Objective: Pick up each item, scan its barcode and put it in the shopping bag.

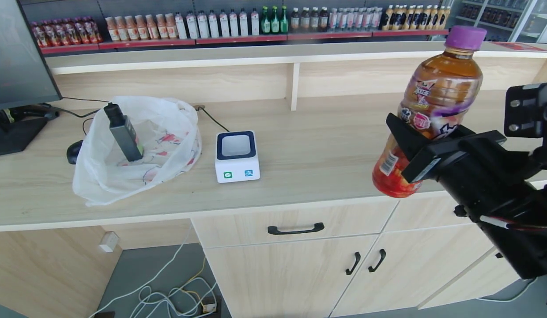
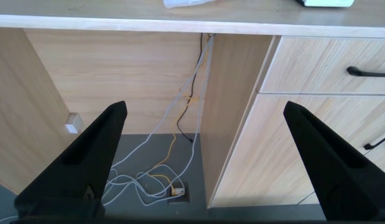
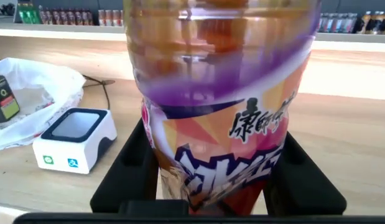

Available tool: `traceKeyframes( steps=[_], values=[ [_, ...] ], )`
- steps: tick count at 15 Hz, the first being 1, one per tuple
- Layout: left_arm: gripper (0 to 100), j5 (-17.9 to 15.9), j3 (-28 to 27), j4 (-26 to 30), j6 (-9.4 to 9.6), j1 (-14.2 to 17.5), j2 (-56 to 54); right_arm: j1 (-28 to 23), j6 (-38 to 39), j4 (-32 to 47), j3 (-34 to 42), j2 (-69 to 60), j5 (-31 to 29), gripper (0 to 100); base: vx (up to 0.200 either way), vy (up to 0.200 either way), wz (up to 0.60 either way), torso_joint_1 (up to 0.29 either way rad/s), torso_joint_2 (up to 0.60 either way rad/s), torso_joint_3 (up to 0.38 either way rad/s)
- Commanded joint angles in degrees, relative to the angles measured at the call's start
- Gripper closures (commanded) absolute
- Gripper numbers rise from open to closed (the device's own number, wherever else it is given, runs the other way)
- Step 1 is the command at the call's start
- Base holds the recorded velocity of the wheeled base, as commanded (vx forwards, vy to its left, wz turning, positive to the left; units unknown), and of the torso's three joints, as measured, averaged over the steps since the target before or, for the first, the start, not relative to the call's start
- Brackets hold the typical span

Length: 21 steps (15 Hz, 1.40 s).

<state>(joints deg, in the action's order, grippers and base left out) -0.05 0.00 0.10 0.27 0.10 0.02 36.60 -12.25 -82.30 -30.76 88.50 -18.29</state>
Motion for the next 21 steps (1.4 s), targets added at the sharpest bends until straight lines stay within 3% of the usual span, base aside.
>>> traceKeyframes(
  steps=[1,4,9,12,21],
  values=[
    [0,0.05,0.00,-0.01,-0.09,0.08,-0.02,-0.47,0.03,0.38,-2.29,2.11,-1.58,100,0.000,0.000,0.00,0.000,0.00,0.000],
    [0,0.05,0.00,-0.01,-0.18,0.08,-0.02,-0.56,-0.05,0.30,-5.81,2.64,-6.06,100,0.000,0.133,0.00,0.000,0.00,0.002],
    [0,0.05,0.00,-0.01,-0.18,0.08,-0.02,-0.56,-0.05,0.21,-7.56,3.96,-6.24,100,0.000,0.200,0.00,0.002,0.00,0.000],
    [0,0.05,0.00,-0.01,-0.27,0.08,-0.02,-0.56,-0.93,0.30,-14.51,6.68,-6.06,100,0.000,0.200,0.00,0.015,0.01,0.004],
    [0,-0.04,0.00,-0.01,-0.18,0.08,-0.02,0.23,-1.46,-0.23,-16.00,9.23,-4.04,100,0.000,0.200,0.00,0.003,0.00,0.002]
  ],
)
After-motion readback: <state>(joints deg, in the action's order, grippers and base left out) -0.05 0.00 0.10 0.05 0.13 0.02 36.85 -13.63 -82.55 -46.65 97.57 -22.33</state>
